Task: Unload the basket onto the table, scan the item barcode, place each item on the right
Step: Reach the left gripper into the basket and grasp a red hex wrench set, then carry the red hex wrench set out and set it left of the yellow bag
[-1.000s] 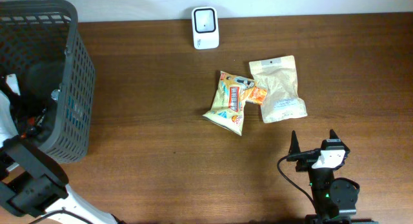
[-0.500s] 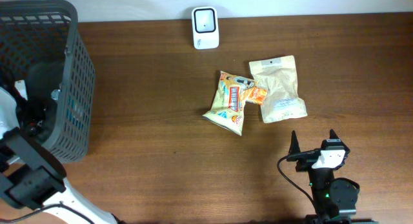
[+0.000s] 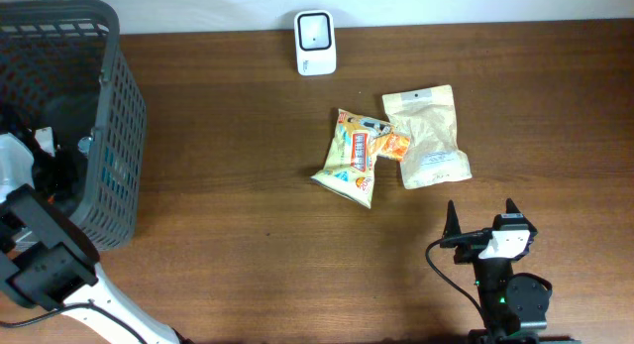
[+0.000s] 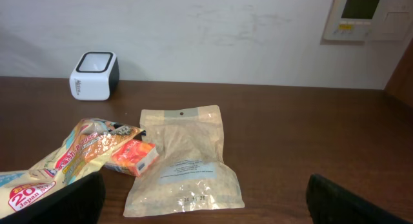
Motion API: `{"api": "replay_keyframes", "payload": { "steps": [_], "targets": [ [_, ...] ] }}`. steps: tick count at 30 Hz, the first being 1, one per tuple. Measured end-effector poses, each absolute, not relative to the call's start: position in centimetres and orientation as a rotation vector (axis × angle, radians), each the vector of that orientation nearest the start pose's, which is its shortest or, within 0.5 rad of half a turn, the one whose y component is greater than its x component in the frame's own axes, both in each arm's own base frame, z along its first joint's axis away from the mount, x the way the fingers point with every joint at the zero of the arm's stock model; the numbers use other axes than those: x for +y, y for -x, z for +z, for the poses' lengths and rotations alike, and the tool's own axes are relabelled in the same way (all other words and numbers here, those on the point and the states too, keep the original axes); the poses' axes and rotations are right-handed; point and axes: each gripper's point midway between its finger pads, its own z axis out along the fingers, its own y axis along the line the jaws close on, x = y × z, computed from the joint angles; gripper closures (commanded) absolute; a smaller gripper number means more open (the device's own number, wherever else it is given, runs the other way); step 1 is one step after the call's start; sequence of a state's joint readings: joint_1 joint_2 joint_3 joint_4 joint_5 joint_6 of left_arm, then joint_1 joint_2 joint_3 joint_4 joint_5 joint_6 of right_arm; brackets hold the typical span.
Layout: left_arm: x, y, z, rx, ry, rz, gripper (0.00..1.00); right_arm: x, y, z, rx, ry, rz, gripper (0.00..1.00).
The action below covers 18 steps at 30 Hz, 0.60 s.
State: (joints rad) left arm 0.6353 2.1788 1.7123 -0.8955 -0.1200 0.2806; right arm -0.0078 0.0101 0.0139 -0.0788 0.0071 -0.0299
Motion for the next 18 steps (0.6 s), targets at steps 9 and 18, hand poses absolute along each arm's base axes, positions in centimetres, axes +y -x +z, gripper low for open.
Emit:
{"api": "replay_keyframes", "payload": {
  "steps": [9,18],
  "targets": [
    [27.3,-40.2,8.1,2.856,0.550,0.105,1.00,-0.3,-24.6,15.9,1.646,0.013,-0.035,0.02],
    [21.9,-48.1,29.5,2.308,0.377,-0.346,1.00,-0.3,-24.6,15.9,1.646,0.013,-0.035,0.02]
  ]
}}
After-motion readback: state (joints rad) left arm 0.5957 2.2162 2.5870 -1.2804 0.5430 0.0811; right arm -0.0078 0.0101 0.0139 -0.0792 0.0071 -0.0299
